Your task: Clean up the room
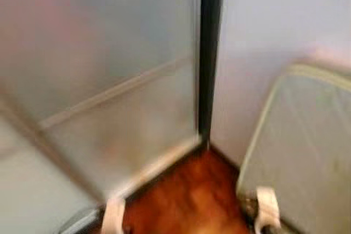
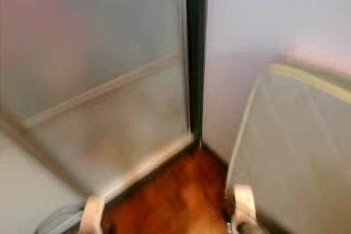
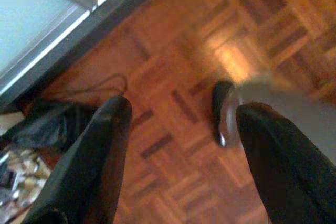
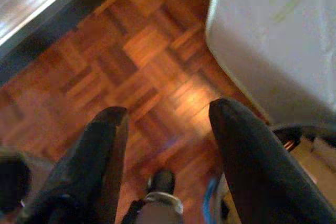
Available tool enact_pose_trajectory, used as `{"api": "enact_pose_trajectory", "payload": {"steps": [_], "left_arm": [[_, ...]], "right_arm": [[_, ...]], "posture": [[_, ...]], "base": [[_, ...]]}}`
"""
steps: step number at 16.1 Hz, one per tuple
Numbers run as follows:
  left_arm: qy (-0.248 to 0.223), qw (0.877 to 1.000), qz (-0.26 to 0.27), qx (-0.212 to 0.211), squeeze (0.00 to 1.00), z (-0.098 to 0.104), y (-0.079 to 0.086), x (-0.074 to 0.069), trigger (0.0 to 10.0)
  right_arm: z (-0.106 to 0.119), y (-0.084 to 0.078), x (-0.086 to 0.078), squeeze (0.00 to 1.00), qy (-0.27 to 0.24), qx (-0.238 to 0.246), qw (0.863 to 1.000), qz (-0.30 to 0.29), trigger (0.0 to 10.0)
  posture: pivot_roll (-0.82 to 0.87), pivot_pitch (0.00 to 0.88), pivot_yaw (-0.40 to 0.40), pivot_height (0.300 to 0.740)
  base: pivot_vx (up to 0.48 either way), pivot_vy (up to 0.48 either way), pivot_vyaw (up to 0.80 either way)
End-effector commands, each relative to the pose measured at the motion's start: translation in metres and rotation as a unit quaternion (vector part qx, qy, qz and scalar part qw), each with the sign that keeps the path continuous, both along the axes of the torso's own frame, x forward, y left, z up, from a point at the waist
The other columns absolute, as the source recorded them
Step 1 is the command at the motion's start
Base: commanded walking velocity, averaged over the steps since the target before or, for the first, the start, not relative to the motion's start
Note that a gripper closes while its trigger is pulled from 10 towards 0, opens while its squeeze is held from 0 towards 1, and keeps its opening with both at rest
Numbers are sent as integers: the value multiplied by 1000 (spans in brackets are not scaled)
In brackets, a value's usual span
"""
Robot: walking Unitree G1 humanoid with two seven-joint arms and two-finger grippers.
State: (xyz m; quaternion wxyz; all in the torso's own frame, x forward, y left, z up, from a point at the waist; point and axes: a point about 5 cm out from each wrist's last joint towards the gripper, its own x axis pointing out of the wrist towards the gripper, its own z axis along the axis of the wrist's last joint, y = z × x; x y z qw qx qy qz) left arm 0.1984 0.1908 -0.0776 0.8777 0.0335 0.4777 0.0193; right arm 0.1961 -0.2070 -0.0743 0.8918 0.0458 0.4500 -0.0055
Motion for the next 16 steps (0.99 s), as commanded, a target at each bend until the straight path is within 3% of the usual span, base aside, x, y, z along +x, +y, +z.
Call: {"api": "enact_pose_trajectory", "payload": {"steps": [1, 7, 10, 16], "left_arm": [[-16, 1000, -3, 8, 0, 6, 5, 9, 10000], [-16, 1000, -3, 9, 0, 6, 7, 9, 10000], [-18, 1000, 1, 6, 0, 6, 7, 9, 10000], [-27, 1000, 9, -1, 0, 7, 6, 10, 10000]], "right_arm": [[-2, 2, -2, 0, 5, 7, 1000, -4, 10000], [-1, 1, -2, 0, 4, 8, 1000, -13, 10000], [-2, 1, -2, 0, 7, 7, 1000, -16, 10000], [-2, 1, -2, 0, 13, 4, 1000, -9, 10000]], "posture": [[-24, 0, 21, 740], [-25, 0, 24, 740], [-25, 0, 25, 740], [-26, 0, 28, 740]], "base": [[-311, 0, 0], [-306, 0, 0], [0, 0, 0], [0, 0, -789]]}}
